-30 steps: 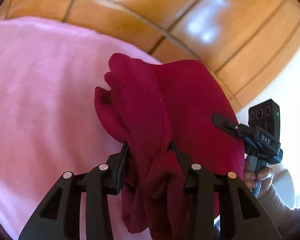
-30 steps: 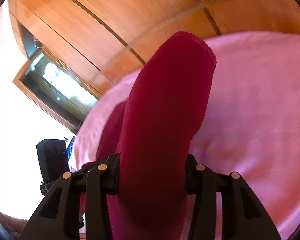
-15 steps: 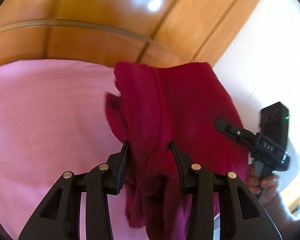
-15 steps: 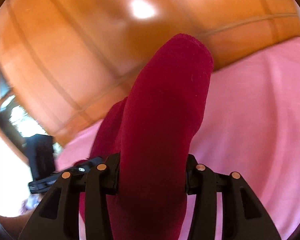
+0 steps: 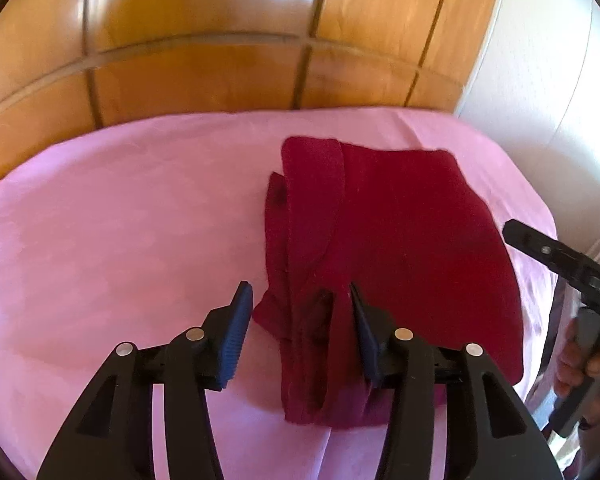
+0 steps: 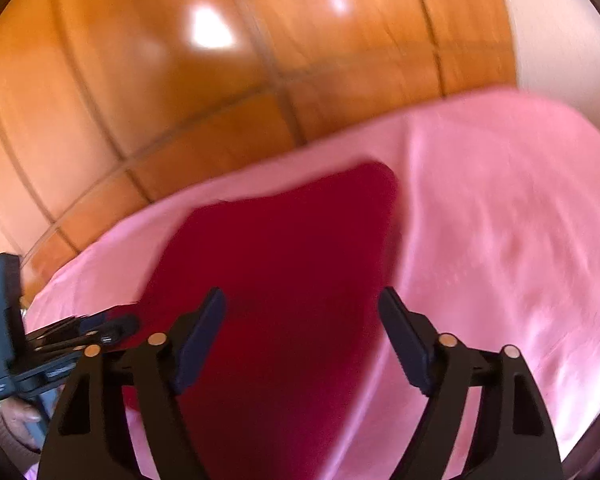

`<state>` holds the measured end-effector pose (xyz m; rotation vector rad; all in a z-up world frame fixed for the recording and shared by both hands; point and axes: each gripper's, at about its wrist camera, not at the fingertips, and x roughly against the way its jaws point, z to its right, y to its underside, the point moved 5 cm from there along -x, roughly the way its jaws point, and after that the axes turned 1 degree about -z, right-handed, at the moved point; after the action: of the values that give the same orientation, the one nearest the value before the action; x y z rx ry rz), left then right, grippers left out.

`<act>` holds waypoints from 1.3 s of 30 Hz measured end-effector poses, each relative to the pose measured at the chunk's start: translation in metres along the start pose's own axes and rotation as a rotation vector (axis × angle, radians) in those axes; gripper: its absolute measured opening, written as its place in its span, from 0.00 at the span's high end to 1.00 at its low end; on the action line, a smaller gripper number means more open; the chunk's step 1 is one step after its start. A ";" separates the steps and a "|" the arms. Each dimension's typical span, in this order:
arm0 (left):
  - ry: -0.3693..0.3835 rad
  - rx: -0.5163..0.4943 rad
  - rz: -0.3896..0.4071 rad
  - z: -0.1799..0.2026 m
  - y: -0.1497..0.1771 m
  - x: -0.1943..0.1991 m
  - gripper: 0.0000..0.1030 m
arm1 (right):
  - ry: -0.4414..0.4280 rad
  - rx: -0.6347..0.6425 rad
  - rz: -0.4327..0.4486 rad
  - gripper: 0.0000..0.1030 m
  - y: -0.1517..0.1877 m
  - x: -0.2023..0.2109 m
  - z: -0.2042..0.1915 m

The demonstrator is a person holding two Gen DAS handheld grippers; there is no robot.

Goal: Fold small clothes

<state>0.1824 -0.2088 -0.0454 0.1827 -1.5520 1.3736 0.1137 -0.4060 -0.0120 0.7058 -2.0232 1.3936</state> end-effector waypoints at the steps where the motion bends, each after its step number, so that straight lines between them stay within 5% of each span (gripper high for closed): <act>1: -0.016 -0.009 -0.012 0.000 0.002 -0.004 0.54 | -0.006 0.026 -0.010 0.28 0.002 -0.004 -0.012; 6: -0.050 0.012 -0.055 0.000 0.015 -0.019 0.41 | 0.114 0.053 -0.168 0.27 0.029 -0.053 -0.014; 16: -0.155 0.011 0.065 -0.001 0.020 0.041 0.35 | 0.162 0.002 -0.058 0.08 0.031 -0.007 -0.042; 19: -0.201 0.022 0.106 -0.005 0.028 0.064 0.25 | 0.193 0.015 -0.019 0.02 0.035 0.010 -0.057; 27: -0.265 0.077 0.187 -0.015 0.050 0.110 0.12 | 0.307 -0.031 0.037 0.02 0.065 0.047 -0.075; 39: -0.307 0.078 0.218 -0.009 0.073 0.128 0.08 | 0.375 -0.042 0.084 0.02 0.081 0.069 -0.085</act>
<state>0.0769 -0.1154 -0.0002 0.2909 -1.8140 1.6373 0.0231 -0.3068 0.0103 0.3140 -1.7939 1.4059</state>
